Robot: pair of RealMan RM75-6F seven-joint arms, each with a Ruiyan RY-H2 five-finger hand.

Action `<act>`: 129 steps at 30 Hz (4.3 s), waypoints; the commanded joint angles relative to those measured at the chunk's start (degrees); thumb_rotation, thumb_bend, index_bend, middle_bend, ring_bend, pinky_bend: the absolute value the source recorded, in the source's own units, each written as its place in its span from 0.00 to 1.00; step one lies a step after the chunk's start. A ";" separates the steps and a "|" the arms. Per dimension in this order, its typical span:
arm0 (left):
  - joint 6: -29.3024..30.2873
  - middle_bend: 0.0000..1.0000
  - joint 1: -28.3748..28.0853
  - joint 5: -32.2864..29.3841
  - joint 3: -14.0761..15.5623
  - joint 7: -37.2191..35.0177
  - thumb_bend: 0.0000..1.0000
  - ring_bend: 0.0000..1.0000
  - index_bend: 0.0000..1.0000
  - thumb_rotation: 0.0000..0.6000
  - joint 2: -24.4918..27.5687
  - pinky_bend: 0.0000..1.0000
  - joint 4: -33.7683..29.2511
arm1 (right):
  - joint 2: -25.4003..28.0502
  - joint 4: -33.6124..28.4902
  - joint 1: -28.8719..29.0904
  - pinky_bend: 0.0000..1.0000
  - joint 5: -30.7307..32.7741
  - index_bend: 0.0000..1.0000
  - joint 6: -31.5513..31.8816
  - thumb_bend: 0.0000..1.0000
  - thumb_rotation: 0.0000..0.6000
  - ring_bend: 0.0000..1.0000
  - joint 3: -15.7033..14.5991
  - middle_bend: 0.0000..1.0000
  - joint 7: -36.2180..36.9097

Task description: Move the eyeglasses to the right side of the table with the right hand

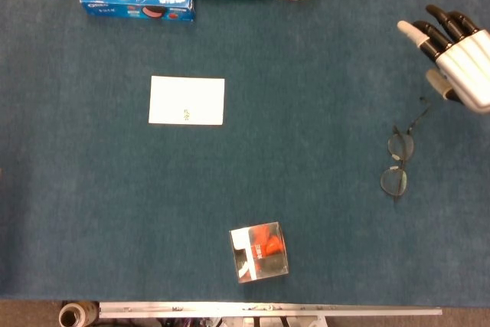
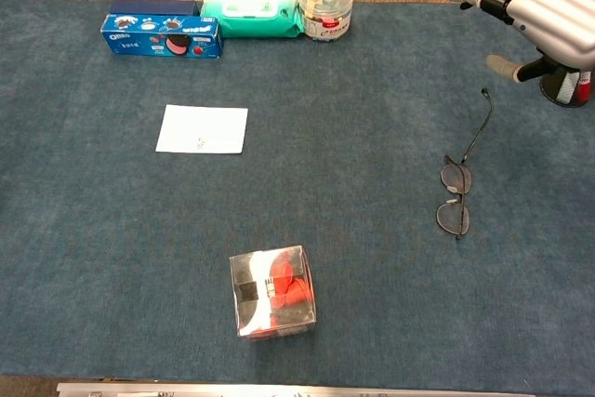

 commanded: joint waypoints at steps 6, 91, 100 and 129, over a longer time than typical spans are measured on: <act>-0.14 0.38 -0.06 -0.20 -0.05 0.03 0.13 0.25 0.49 1.00 -0.04 0.47 0.09 | -1.28 1.77 -0.45 0.22 -0.62 0.12 0.12 0.20 1.00 0.09 -1.00 0.24 1.10; 0.22 0.38 0.15 0.35 0.19 -0.55 0.13 0.25 0.49 1.00 0.51 0.47 -0.58 | -7.94 6.55 -5.58 0.22 -8.16 0.12 -0.89 0.05 1.00 0.09 -10.92 0.25 8.70; 0.15 0.38 0.15 0.15 0.10 -0.74 0.13 0.25 0.49 1.00 0.61 0.47 -0.57 | -5.69 3.74 -5.09 0.22 -8.51 0.12 3.01 0.05 1.00 0.09 -8.94 0.25 8.45; -2.43 0.38 -1.68 0.24 -0.27 -2.21 0.13 0.25 0.49 1.00 0.49 0.47 0.34 | 18.32 -33.69 -21.95 0.22 16.87 0.18 12.07 0.10 1.00 0.10 -3.38 0.26 -21.66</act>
